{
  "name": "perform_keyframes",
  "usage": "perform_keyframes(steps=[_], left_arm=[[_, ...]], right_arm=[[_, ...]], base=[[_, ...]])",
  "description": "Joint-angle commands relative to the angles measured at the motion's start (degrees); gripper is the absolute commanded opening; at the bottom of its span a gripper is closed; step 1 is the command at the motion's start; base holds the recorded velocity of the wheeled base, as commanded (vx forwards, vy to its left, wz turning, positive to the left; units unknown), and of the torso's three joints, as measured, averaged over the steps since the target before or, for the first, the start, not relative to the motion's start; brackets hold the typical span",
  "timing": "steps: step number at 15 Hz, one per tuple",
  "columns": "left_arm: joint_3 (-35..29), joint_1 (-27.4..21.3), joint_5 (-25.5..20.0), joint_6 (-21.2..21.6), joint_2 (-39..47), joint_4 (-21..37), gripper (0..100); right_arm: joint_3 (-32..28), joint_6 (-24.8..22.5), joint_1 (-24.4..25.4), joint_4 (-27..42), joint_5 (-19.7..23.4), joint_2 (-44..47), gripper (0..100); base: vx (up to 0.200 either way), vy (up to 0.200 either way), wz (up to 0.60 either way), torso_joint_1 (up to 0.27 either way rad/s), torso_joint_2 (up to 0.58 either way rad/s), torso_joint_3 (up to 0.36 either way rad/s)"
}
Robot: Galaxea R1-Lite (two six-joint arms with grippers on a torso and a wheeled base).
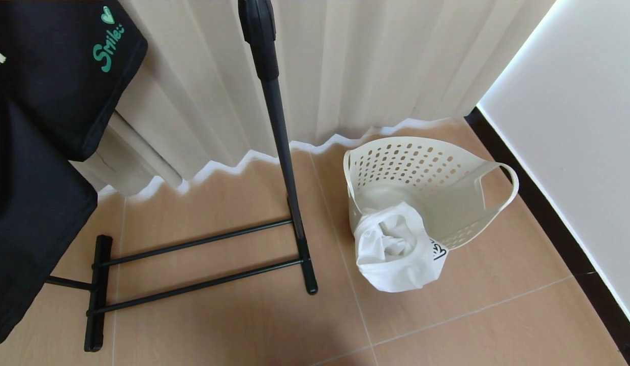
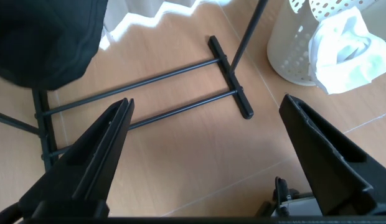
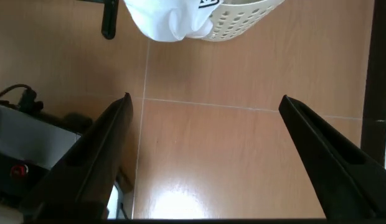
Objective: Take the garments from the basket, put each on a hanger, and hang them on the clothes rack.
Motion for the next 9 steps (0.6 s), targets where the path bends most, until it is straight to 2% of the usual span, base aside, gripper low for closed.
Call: perform_keyframes(steps=[1, 3, 4, 5, 6, 8, 9], left_arm=[[0.01, 0.01, -0.02, -0.08, -0.02, 0.0, 100], [0.01, 0.01, -0.02, 0.01, -0.02, 0.0, 100], [0.01, 0.01, -0.02, 0.01, -0.02, 0.0, 100], [0.01, 0.01, -0.02, 0.01, -0.02, 0.0, 100], [0.01, 0.01, -0.02, 0.01, -0.02, 0.0, 100], [0.01, 0.01, -0.02, 0.01, -0.02, 0.0, 100], [0.01, 0.01, -0.02, 0.01, -0.02, 0.0, 100]], right_arm=[[-4.54, -8.71, 1.91, -11.57, 0.13, 24.19, 100], [-8.15, -12.05, 7.45, -15.44, -2.86, 32.89, 100], [-10.52, -12.76, 11.93, -16.58, -6.91, 36.75, 100], [-11.93, -13.11, 14.04, -16.93, -9.01, 38.95, 100], [-15.97, -14.87, 18.7, -17.28, -13.15, 45.02, 100], [-22.91, -19.0, 22.21, -17.28, -18.16, 52.66, 100], [-25.2, -20.75, 22.48, -17.28, -19.3, 54.86, 100]], base=[[0.0, 0.0, 0.0, 0.0, 0.0, 0.0], [0.0, 0.0, 0.0, 0.0, 0.0, 0.0], [0.0, 0.0, 0.0, 0.0, 0.0, 0.0], [0.0, 0.0, 0.0, 0.0, 0.0, 0.0], [0.0, 0.0, 0.0, 0.0, 0.0, 0.0], [0.0, 0.0, 0.0, 0.0, 0.0, 0.0], [0.0, 0.0, 0.0, 0.0, 0.0, 0.0]])
